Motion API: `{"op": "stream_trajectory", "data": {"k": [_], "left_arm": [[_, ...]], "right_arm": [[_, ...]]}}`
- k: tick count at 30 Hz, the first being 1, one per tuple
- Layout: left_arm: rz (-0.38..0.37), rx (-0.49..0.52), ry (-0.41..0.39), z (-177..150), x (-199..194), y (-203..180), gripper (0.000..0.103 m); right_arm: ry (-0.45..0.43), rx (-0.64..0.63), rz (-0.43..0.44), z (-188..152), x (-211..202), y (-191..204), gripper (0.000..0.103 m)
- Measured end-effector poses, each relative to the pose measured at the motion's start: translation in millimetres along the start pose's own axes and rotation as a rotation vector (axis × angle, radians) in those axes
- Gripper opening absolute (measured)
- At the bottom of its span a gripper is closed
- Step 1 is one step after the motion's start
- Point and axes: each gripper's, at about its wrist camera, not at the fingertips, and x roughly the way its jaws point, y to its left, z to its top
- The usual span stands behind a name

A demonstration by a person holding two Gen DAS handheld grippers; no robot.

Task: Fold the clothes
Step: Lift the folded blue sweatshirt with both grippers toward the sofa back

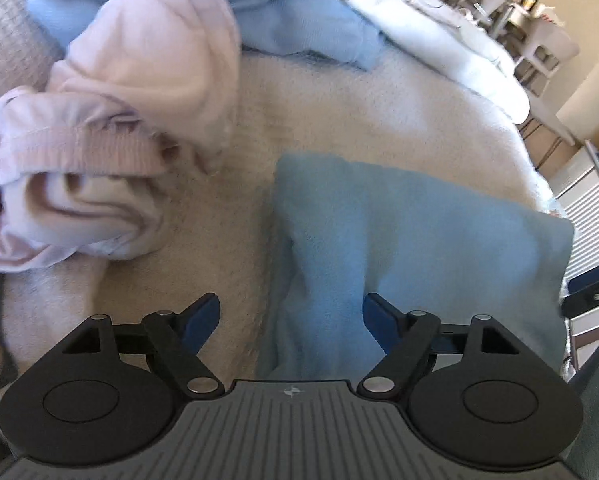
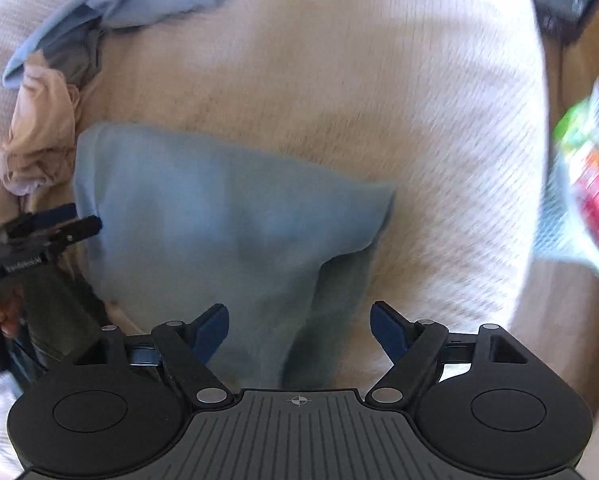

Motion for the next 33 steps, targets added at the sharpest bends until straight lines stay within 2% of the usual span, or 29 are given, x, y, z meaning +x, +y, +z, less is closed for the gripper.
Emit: {"op": "stream_trajectory", "data": {"k": [4, 5, 6, 7, 8, 11, 13, 16, 19, 25, 27, 30, 32, 33], "left_arm": [[-0.024, 0.017, -0.027, 2.2, 9.2, -2.4, 0.075], [-0.031, 0.019, -0.027, 4.4, 13.5, -4.1, 0.072], [-0.063, 0.026, -0.021, 4.7, 14.3, -5.0, 0.058], [-0.095, 0.034, -0.016, 4.9, 15.1, -5.9, 0.036], [-0.096, 0.038, -0.005, 6.6, 15.7, -6.9, 0.035], [-0.099, 0.048, 0.020, 12.4, 13.7, -9.0, 0.022], [-0.109, 0.053, 0.028, 16.8, 9.7, -10.3, 0.012], [-0.122, 0.082, 0.004, 22.1, -3.1, -14.9, 0.010], [-0.139, 0.107, -0.032, 36.1, -15.2, -23.7, 0.010], [-0.178, 0.169, -0.156, 81.3, -28.0, -52.9, 0.010], [-0.189, 0.159, -0.182, 98.4, -22.7, -60.2, 0.010], [-0.170, 0.143, -0.185, 115.4, 1.9, -66.0, 0.011], [-0.120, 0.141, -0.142, 117.8, 28.5, -67.2, 0.014], [-0.083, 0.141, -0.120, 116.4, 39.1, -67.4, 0.019]], "right_arm": [[0.011, 0.003, -0.028, 9.9, 14.8, 2.9, 0.081], [0.012, -0.002, -0.032, 12.4, 18.4, 4.6, 0.081], [0.012, -0.006, -0.036, 14.8, 22.3, 6.5, 0.080], [0.013, -0.009, -0.041, 17.1, 26.1, 8.3, 0.080], [0.019, -0.006, -0.030, 17.4, 28.2, 8.4, 0.080], [0.008, 0.004, -0.032, 15.7, 27.2, 8.3, 0.062], [-0.010, -0.001, -0.005, 13.7, 23.8, 7.5, 0.035], [-0.048, -0.014, 0.028, 8.7, 13.8, 5.6, 0.021], [-0.122, -0.024, 0.038, 9.1, -6.0, 1.4, 0.015], [-0.292, -0.023, 0.005, 21.7, -50.5, -10.6, 0.013], [-0.337, -0.018, -0.007, 30.5, -62.2, -23.2, 0.013], [-0.376, 0.016, -0.012, 44.9, -69.7, -47.1, 0.014], [-0.379, 0.022, -0.012, 54.6, -55.3, -51.4, 0.016], [-0.378, 0.050, -0.008, 60.7, -43.9, -54.2, 0.020]]}}
